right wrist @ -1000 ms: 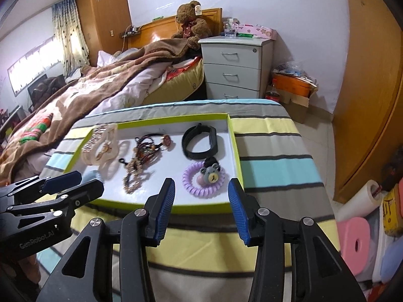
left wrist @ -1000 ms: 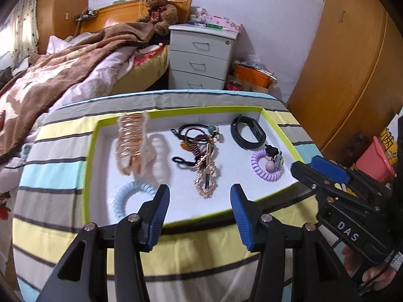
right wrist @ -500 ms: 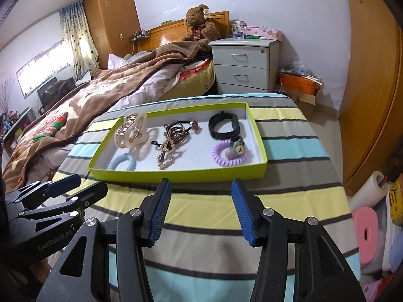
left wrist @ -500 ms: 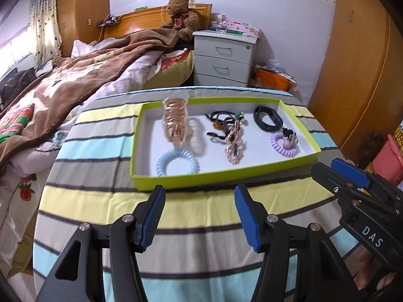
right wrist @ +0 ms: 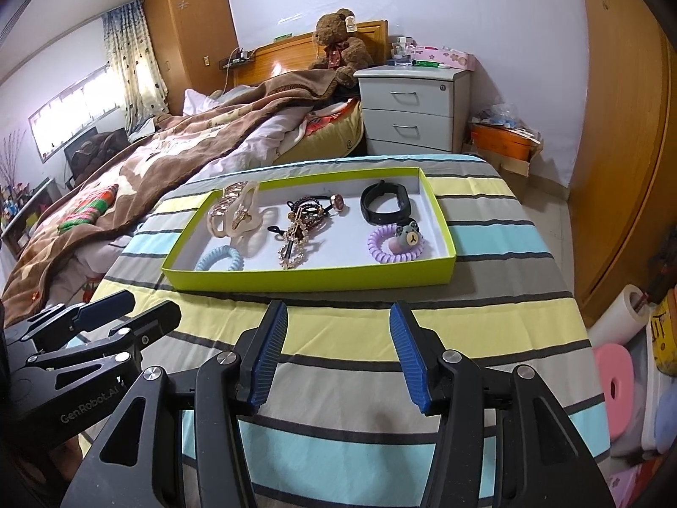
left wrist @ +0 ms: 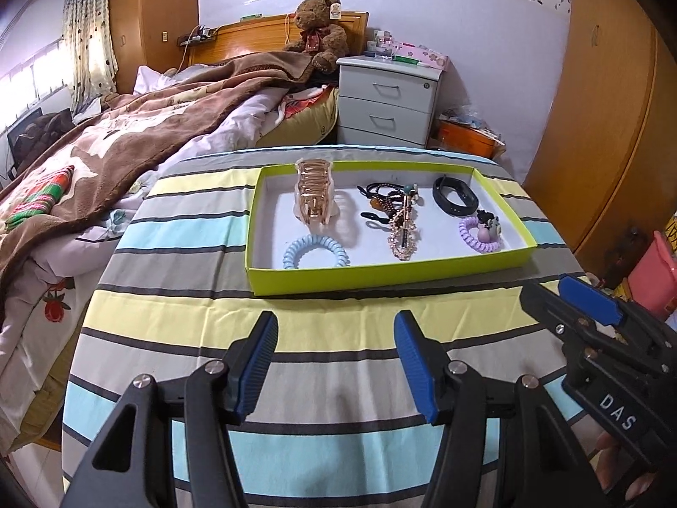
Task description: Organize jewelry
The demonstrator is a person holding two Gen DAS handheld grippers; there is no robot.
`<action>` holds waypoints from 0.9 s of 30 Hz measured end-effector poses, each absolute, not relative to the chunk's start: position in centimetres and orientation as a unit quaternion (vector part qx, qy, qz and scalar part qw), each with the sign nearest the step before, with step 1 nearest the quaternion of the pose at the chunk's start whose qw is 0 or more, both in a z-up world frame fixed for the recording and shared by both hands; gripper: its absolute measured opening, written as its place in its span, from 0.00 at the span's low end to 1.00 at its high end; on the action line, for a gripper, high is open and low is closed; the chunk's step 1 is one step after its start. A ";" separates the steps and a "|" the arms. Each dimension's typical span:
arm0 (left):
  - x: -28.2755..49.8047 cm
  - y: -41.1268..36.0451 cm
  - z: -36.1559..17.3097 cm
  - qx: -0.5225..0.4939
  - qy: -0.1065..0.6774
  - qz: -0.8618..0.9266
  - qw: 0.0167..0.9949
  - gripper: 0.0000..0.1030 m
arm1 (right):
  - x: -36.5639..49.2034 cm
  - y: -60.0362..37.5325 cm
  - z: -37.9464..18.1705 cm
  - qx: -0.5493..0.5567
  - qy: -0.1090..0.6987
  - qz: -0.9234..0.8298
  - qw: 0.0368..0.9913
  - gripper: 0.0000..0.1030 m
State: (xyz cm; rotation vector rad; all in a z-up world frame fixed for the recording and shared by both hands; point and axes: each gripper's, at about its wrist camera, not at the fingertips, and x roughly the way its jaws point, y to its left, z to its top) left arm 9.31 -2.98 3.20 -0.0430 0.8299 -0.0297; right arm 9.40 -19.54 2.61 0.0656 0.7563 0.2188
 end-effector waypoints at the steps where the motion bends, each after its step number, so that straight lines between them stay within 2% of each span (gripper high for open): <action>1: 9.2 -3.0 3.2 -0.021 0.403 -0.014 0.915 0.57 | 9.4 -19.5 2.6 0.032 0.369 0.106 0.923 0.50; 27: 9.1 -2.8 3.0 -0.038 0.414 -0.008 0.909 0.57 | 9.1 -19.7 2.9 0.035 0.370 0.103 0.923 0.50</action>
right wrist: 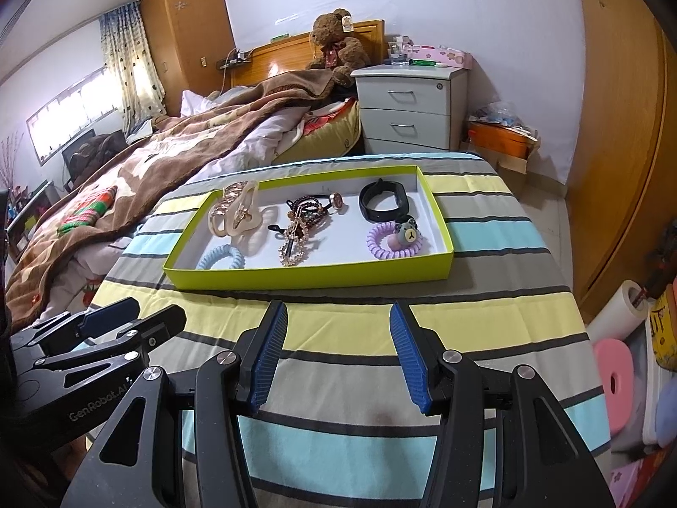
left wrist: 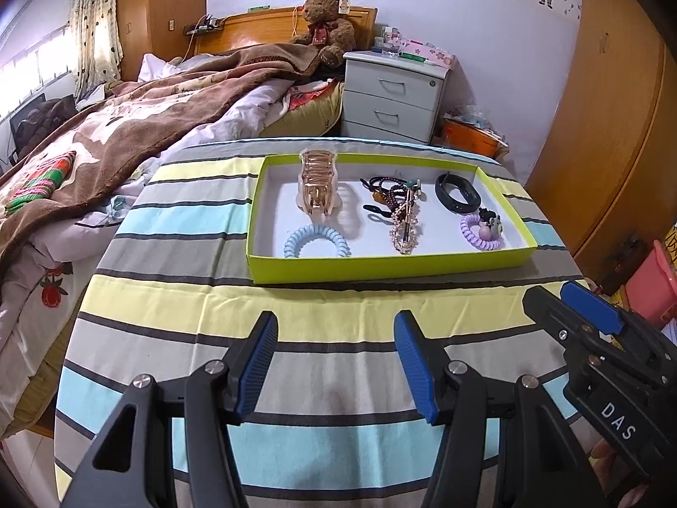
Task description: Organize jewelry
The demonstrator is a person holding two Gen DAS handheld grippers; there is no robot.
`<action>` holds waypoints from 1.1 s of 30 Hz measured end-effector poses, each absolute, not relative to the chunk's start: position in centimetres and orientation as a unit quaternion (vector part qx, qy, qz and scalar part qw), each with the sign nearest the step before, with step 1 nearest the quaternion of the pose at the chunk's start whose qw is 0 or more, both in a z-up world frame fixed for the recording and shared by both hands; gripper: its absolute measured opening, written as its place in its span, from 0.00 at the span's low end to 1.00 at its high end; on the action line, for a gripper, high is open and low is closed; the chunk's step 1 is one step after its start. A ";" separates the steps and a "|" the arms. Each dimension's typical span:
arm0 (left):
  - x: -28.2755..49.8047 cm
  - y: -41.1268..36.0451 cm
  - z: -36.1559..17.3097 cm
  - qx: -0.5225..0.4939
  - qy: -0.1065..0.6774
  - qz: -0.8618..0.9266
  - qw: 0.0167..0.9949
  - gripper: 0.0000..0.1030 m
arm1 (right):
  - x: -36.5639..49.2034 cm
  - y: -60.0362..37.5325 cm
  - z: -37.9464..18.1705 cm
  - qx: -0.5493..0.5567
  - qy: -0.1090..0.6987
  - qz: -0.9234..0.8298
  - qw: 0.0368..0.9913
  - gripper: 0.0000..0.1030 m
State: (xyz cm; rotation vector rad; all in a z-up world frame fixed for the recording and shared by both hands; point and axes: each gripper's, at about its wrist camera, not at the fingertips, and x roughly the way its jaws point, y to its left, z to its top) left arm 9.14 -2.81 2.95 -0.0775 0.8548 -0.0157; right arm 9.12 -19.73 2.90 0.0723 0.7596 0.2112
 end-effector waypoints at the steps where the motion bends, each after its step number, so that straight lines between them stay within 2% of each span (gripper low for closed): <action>1: 9.2 -2.8 2.9 -0.038 0.415 -0.008 0.909 0.57 | 9.1 -19.7 2.9 0.036 0.370 0.103 0.923 0.50; 33: 9.0 -2.7 3.1 -0.042 0.415 -0.008 0.909 0.57 | 9.0 -19.9 3.0 0.036 0.366 0.102 0.924 0.50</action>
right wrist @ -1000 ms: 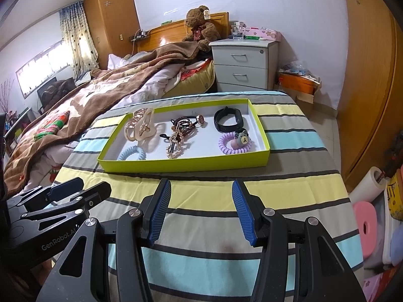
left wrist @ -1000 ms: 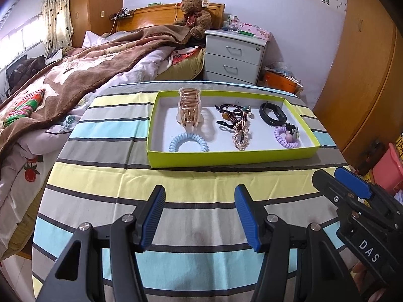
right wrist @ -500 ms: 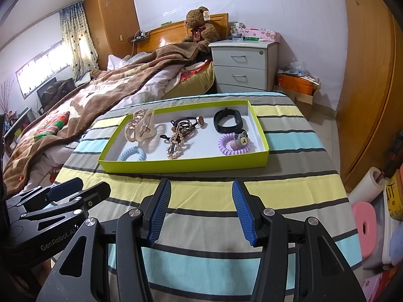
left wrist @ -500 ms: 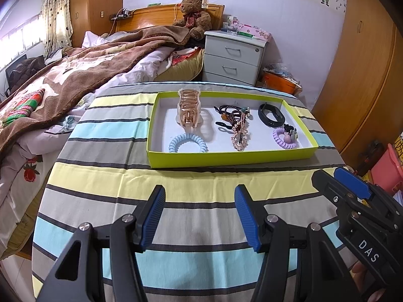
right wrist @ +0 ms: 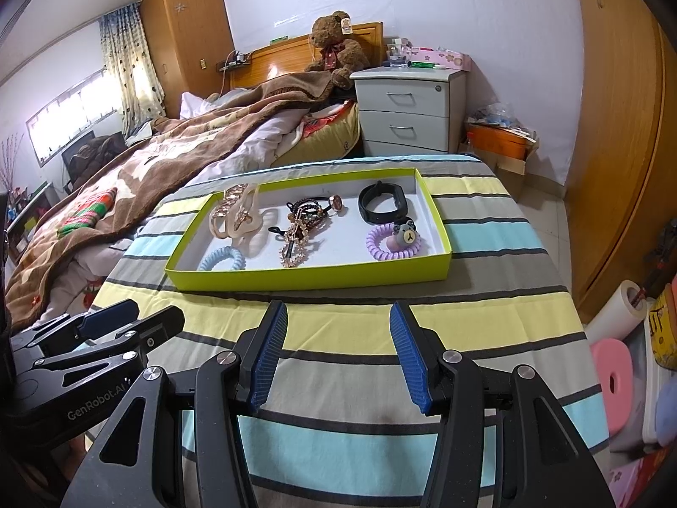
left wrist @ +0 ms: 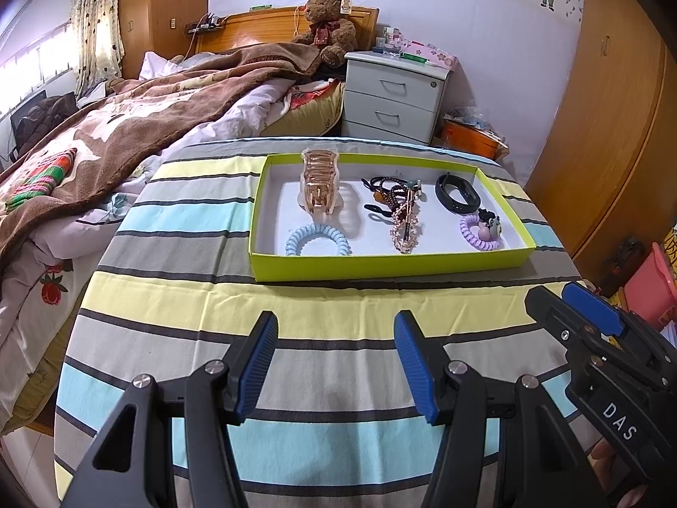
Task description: Organize jewelry
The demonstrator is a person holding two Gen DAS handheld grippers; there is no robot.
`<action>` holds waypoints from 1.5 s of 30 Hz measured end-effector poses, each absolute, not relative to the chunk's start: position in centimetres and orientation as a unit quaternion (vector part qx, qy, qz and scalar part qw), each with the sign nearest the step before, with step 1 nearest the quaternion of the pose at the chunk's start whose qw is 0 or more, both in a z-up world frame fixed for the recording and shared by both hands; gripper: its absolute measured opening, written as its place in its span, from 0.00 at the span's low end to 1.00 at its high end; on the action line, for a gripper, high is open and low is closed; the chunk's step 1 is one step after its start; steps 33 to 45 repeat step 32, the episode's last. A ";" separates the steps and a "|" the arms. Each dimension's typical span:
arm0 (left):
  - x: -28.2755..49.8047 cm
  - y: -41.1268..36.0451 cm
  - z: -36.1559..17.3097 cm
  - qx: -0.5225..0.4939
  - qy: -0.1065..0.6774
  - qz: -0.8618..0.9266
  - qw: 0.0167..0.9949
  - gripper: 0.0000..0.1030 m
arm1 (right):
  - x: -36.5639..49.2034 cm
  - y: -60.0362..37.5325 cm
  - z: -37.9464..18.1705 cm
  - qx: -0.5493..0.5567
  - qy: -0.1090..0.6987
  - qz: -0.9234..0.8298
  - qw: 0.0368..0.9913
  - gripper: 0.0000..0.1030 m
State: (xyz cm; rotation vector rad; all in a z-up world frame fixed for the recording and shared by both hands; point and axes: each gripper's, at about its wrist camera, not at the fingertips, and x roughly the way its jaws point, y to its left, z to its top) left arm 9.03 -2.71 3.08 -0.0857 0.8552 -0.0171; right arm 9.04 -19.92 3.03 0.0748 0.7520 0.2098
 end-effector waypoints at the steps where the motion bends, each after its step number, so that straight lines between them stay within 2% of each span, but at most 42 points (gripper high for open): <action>1: 9.0 -2.7 3.1 -0.042 0.414 -0.008 0.909 0.57 | 9.1 -20.0 3.0 0.036 0.366 0.102 0.924 0.50; 45: 8.9 -2.6 3.0 -0.044 0.414 -0.004 0.909 0.57 | 9.0 -19.9 3.0 0.037 0.366 0.102 0.924 0.50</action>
